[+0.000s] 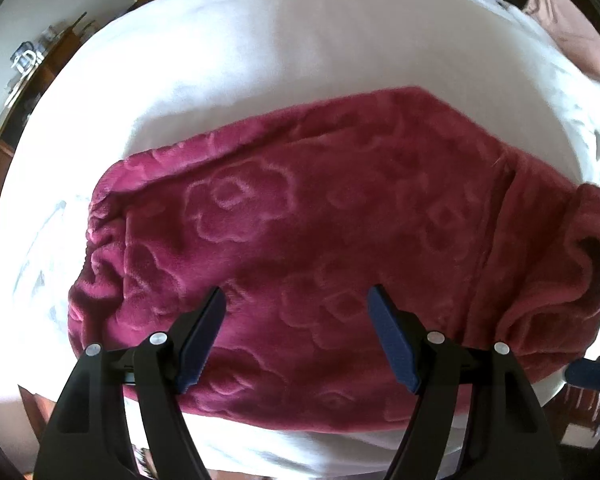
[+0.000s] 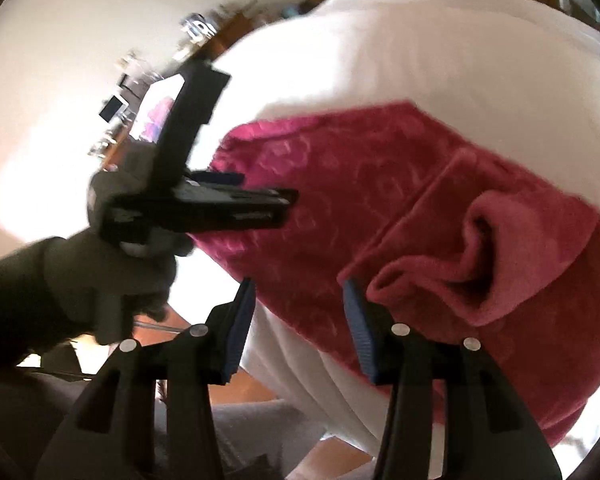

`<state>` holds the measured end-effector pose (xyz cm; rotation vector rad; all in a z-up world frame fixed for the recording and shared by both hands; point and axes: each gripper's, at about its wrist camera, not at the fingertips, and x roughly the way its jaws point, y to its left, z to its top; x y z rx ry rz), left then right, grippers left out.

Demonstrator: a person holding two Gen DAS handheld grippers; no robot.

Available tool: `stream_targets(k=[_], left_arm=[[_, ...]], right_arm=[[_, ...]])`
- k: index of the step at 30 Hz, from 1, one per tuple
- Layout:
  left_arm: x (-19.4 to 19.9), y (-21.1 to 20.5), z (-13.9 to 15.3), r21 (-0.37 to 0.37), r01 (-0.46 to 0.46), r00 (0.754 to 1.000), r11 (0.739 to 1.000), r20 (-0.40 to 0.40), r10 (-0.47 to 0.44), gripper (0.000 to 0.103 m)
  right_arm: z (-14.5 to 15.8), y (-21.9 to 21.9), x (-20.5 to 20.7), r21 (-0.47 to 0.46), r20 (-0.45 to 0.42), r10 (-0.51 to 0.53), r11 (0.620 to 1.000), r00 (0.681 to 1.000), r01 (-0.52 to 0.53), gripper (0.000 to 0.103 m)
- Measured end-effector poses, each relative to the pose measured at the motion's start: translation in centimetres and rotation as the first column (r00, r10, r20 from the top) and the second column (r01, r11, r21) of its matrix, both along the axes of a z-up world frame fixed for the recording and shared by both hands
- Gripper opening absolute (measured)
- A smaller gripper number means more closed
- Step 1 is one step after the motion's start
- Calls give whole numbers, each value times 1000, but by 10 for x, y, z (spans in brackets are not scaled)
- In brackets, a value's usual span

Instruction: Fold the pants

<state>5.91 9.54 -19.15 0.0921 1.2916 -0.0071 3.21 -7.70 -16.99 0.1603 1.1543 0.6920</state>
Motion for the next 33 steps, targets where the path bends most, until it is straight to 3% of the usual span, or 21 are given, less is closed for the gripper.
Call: stream_targets(k=[3, 6, 9, 13, 16, 21, 26, 30, 33], left_arm=[[-3, -8, 13, -29, -18, 1000, 999, 23, 18, 73], [-10, -27, 25, -108, -35, 999, 994, 31, 39, 73], [-19, -49, 29, -184, -38, 999, 982, 27, 44, 73], [-28, -83, 25, -223, -2, 999, 975, 32, 9, 73], [-33, -100, 13, -223, 18, 999, 975, 34, -10, 73], [-35, -129, -12, -157, 49, 998, 986, 37, -44, 73], [-35, -132, -26, -159, 5, 999, 987, 37, 1, 73], [-40, -120, -26, -204, -68, 996, 977, 45, 78, 73], [-46, -112, -26, -211, -109, 992, 971, 44, 121, 73]], right_arm=[[14, -31, 8, 40, 2, -61, 997, 998, 61, 47], [15, -79, 19, 58, -39, -185, 981, 982, 187, 47], [6, -127, 28, 14, -73, -296, 955, 953, 297, 47], [3, -160, 38, -30, -68, -317, 948, 946, 316, 47], [1, -170, 48, -63, -50, -277, 960, 960, 274, 47], [-8, -165, 63, -88, -47, -171, 982, 984, 167, 47], [-5, -145, 78, -114, -6, 9, 993, 1000, -10, 47], [-7, -111, 100, -131, 26, 176, 977, 984, -171, 47], [-15, -80, 112, -145, 18, 316, 939, 948, -311, 47]])
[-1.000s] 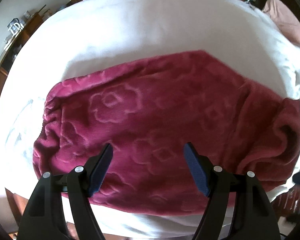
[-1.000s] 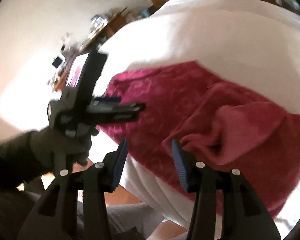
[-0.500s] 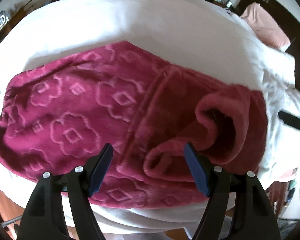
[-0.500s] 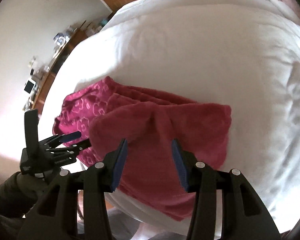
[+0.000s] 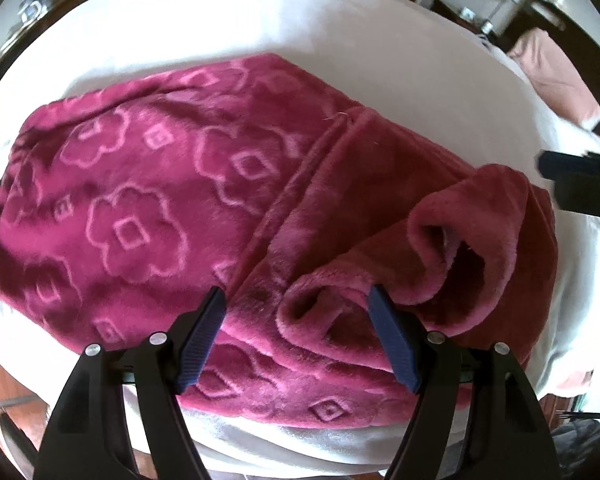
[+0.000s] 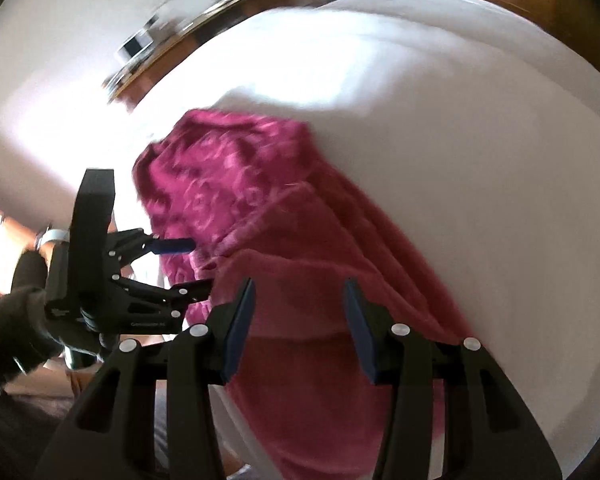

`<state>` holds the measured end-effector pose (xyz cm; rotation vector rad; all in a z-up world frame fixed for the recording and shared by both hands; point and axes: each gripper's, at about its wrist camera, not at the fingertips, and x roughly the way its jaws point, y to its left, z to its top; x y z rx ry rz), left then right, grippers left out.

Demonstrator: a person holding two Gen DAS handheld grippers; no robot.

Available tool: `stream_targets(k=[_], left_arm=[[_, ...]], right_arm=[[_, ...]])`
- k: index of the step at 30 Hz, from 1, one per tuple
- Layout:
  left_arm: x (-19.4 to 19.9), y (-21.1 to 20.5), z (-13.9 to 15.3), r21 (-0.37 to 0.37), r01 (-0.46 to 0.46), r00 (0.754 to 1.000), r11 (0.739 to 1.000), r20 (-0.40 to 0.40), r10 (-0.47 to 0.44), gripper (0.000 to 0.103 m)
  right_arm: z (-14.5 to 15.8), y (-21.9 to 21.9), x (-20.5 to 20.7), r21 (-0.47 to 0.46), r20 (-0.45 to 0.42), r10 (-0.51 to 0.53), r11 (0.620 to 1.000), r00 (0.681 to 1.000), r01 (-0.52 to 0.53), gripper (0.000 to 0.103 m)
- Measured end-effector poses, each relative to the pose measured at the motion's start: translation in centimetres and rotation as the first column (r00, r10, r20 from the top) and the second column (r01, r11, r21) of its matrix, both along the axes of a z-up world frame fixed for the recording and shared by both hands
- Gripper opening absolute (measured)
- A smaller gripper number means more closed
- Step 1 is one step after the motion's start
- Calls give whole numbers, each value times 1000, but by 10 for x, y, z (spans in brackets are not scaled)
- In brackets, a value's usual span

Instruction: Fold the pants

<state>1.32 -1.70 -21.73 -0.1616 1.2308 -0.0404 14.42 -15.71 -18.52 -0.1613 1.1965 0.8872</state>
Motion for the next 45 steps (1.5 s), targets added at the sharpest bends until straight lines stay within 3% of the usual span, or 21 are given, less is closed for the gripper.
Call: stream_targets(k=[4, 7, 9, 12, 19, 23, 28, 30, 31, 32, 33, 35, 38, 40, 42, 45], left_arm=[[-7, 8, 1, 13, -42, 999, 999, -1, 42, 73], [-11, 15, 1, 19, -62, 998, 998, -1, 62, 73], [-16, 23, 0, 17, -71, 997, 997, 0, 71, 73], [-18, 27, -1, 4, -90, 996, 996, 2, 90, 73], [-27, 37, 5, -29, -88, 996, 996, 6, 89, 73], [-31, 32, 9, -67, -62, 998, 996, 10, 63, 73], [-25, 24, 0, -72, -54, 998, 996, -21, 53, 73], [-21, 23, -3, -91, -73, 997, 993, -43, 69, 71], [-19, 23, -5, -103, -83, 995, 991, -57, 77, 56], [-19, 26, -8, -123, -98, 993, 988, -77, 89, 45], [-18, 29, -9, -143, -113, 991, 983, -85, 101, 42], [-19, 34, -6, -183, -134, 989, 974, -87, 119, 28], [-22, 38, 1, -212, -147, 988, 966, -85, 132, 23], [-24, 37, 4, -208, -143, 988, 968, -82, 128, 22], [-26, 38, 7, -209, -149, 988, 966, -82, 135, 21], [-29, 40, 15, -218, -156, 987, 963, -76, 143, 20]], right_arm=[[-28, 44, 9, -68, -34, 201, 977, 979, -203, 47], [-54, 66, 17, -131, -65, 270, 952, 961, -276, 47], [-65, 74, 22, -143, -96, 288, 943, 953, -300, 34], [-64, 73, 26, -148, -114, 283, 943, 952, -298, 4], [-48, 69, 53, -113, -78, 189, 974, 979, -197, 2], [-41, 66, 63, -51, -117, 174, 982, 978, -181, 2], [-40, 65, 70, -72, -95, 150, 985, 984, -157, 2], [-41, 63, 73, -63, -113, 139, 987, 984, -147, 9], [-42, 62, 74, -51, -142, 140, 988, 980, -148, 16], [-45, 62, 75, -41, -173, 142, 988, 975, -151, 41], [-46, 62, 74, -35, -194, 146, 987, 970, -156, 63], [-49, 62, 70, -9, -217, 185, 981, 958, -192, 67], [-61, 66, 62, -43, -217, 209, 974, 954, -223, 67], [-69, 69, 59, -74, -202, 205, 972, 958, -224, 56], [-75, 71, 59, -95, -196, 187, 973, 962, -209, 15], [-68, 69, 62, -98, -149, 141, 983, 979, -157, 14]])
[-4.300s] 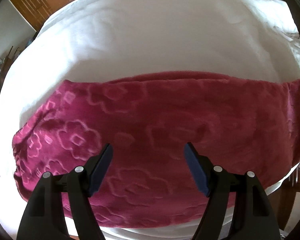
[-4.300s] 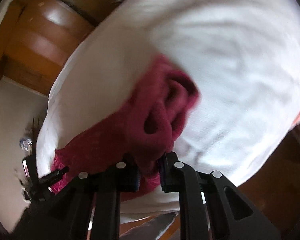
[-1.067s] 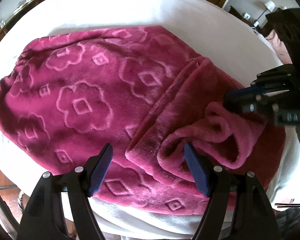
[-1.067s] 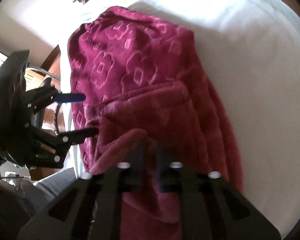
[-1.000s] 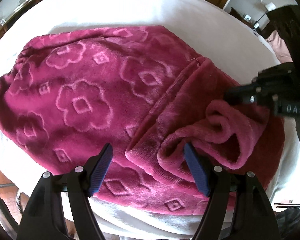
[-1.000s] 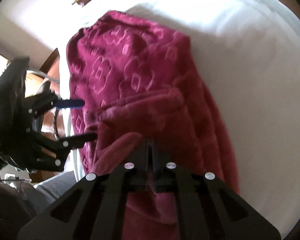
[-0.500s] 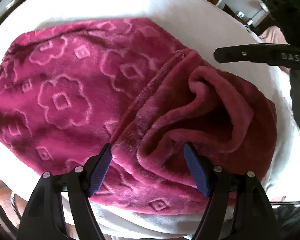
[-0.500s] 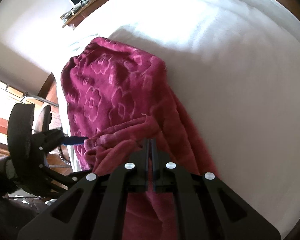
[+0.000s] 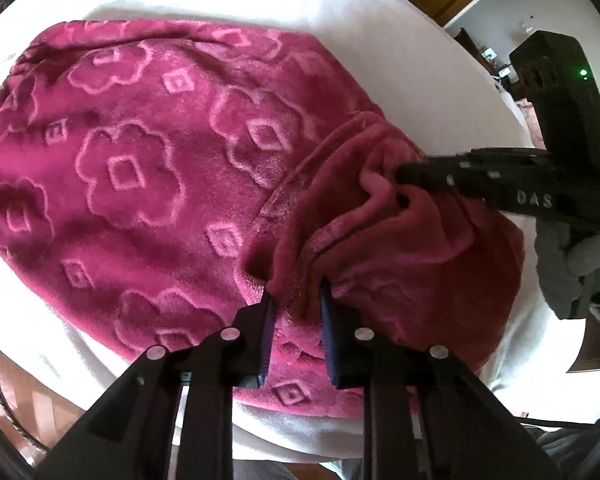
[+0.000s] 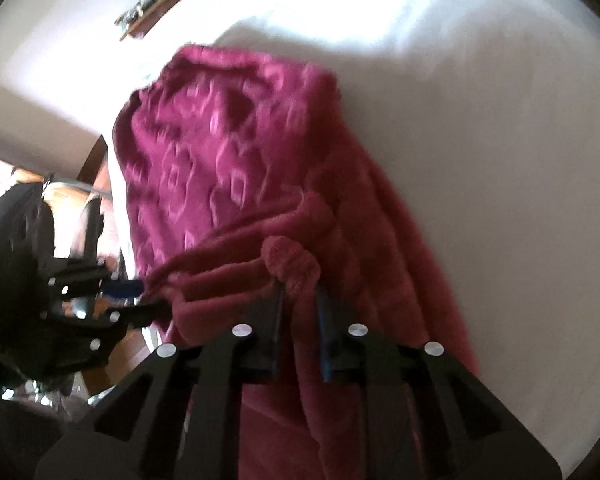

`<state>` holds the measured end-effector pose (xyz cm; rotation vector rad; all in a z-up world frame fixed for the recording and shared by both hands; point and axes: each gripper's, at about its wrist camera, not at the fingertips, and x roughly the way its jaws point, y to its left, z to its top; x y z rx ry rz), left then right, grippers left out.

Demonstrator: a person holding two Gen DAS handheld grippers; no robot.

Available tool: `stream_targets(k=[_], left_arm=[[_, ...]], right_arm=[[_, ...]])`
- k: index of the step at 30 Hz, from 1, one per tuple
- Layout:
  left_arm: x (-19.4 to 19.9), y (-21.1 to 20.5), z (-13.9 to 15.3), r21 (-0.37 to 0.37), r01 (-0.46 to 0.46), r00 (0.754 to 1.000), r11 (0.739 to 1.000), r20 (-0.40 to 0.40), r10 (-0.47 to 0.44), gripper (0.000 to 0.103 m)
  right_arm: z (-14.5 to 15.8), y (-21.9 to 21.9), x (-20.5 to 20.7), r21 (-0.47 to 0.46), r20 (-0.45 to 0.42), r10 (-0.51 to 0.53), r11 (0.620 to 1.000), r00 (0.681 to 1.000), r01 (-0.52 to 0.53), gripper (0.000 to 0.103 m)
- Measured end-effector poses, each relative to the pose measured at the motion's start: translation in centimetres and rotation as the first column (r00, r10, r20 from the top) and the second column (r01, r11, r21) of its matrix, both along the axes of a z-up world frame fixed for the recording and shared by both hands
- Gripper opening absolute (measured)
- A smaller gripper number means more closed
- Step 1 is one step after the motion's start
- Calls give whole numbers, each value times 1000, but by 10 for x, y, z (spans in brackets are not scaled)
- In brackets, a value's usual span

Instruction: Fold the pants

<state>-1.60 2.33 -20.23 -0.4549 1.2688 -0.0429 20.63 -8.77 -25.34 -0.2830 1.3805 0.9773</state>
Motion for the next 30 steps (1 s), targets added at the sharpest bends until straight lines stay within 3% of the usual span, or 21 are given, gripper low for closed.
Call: stream_targets(k=[4, 6, 10, 13, 14, 15, 20, 22, 24, 26, 30], left_arm=[[-12, 2, 15, -1, -15, 1000, 1000, 27, 15, 20], [-15, 4, 18, 9, -25, 999, 1000, 30, 25, 20], [-14, -5, 9, 117, 16, 1000, 993, -5, -15, 20], [-12, -5, -5, 139, 15, 999, 990, -44, -9, 20], [-11, -4, -8, 135, 11, 999, 991, -48, -5, 21], [-12, -3, -10, 127, 5, 999, 992, -49, 1, 22], [-21, 10, -13, 79, -37, 998, 996, -42, 41, 32], [-26, 17, -15, 54, -54, 998, 997, -42, 56, 32], [-30, 22, -16, 28, -59, 997, 998, -41, 60, 29], [-35, 25, -12, 15, -53, 998, 998, -29, 54, 22], [-46, 26, 11, 13, -47, 999, 999, 14, 47, 20]], right_arm=[[22, -13, 14, 50, 39, -138, 989, 990, 136, 14], [21, -11, 16, 56, 45, -144, 988, 989, 141, 14], [3, 3, 11, 15, 90, -121, 993, 988, 120, 16], [-8, 7, 12, 12, 80, -103, 995, 991, 103, 40], [-9, 7, 14, 10, 66, -95, 995, 993, 94, 55], [-11, 7, 15, 11, 51, -88, 996, 995, 88, 61], [-23, 7, 22, 20, -30, -53, 998, 998, 53, 62], [-29, 10, 22, 15, -49, -54, 998, 997, 55, 53], [-30, 13, 20, 9, -54, -60, 998, 997, 60, 29], [-24, 17, 15, 7, -36, -56, 998, 998, 56, 20], [6, 26, 7, 43, 34, -49, 998, 998, 47, 12]])
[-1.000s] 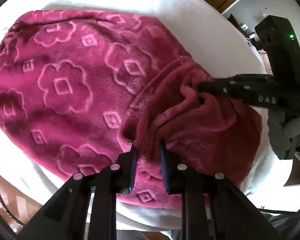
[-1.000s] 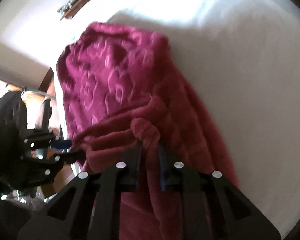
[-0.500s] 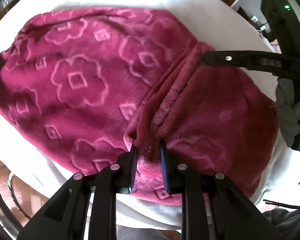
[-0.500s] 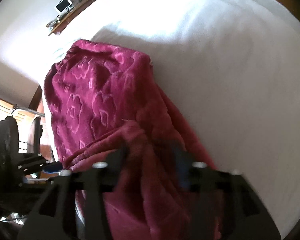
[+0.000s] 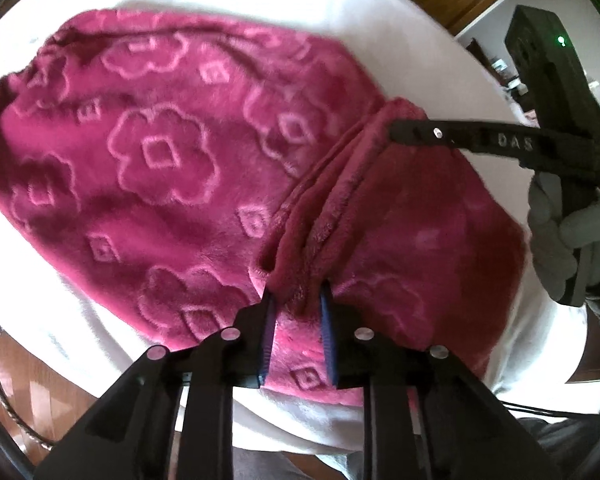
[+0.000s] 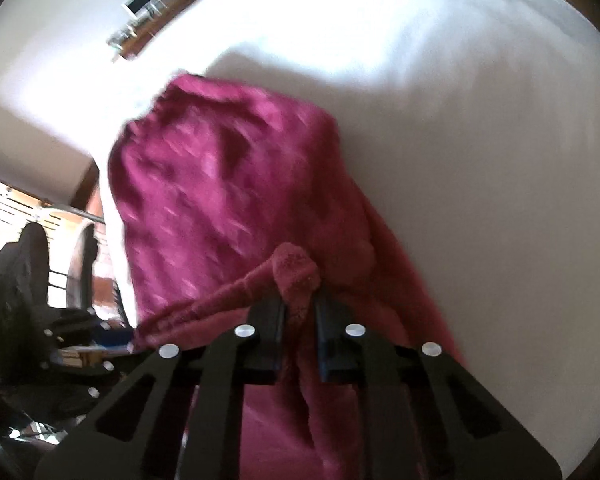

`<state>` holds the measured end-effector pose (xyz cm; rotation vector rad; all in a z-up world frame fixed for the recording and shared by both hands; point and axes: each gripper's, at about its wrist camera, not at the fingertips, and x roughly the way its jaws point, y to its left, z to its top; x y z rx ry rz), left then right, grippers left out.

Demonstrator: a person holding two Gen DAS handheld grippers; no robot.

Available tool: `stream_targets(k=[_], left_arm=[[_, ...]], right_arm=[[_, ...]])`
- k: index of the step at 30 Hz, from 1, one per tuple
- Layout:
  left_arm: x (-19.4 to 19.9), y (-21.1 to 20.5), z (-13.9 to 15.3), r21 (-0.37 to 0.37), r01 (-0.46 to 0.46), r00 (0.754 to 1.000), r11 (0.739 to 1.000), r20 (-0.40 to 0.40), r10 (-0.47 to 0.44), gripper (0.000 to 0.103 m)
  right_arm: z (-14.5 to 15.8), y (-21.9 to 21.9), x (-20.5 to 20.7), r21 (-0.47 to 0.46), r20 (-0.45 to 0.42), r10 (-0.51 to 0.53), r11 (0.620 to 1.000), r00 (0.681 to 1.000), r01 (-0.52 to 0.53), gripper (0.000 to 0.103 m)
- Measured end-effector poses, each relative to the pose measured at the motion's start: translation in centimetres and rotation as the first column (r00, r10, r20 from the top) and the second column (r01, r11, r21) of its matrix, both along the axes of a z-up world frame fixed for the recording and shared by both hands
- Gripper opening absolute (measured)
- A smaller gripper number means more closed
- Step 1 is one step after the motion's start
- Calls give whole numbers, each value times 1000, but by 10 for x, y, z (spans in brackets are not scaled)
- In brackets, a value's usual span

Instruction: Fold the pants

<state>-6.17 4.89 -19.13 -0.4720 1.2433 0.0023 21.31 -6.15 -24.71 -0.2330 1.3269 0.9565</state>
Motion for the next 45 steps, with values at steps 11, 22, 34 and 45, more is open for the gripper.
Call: stream_targets(k=[11, 22, 34, 45], left_arm=[[-19, 14, -30, 144, 25, 996, 989, -83, -13, 21], [-15, 17, -11, 214, 52, 992, 976, -120, -26, 54], [1, -11, 64, 299, 55, 996, 953, 45, -71, 56], [71, -63, -3, 343, 180, 984, 922, -51, -173, 58]], right_arm=[[-31, 49, -23, -96, 103, 117, 990, 988, -108, 23], [38, -70, 4, 35, 101, -130, 991, 986, 127, 46], [8, -236, -43, 20, -51, -548, 835, 835, 550, 46], [-35, -225, -26, -134, 106, -618, 767, 779, 628, 26]])
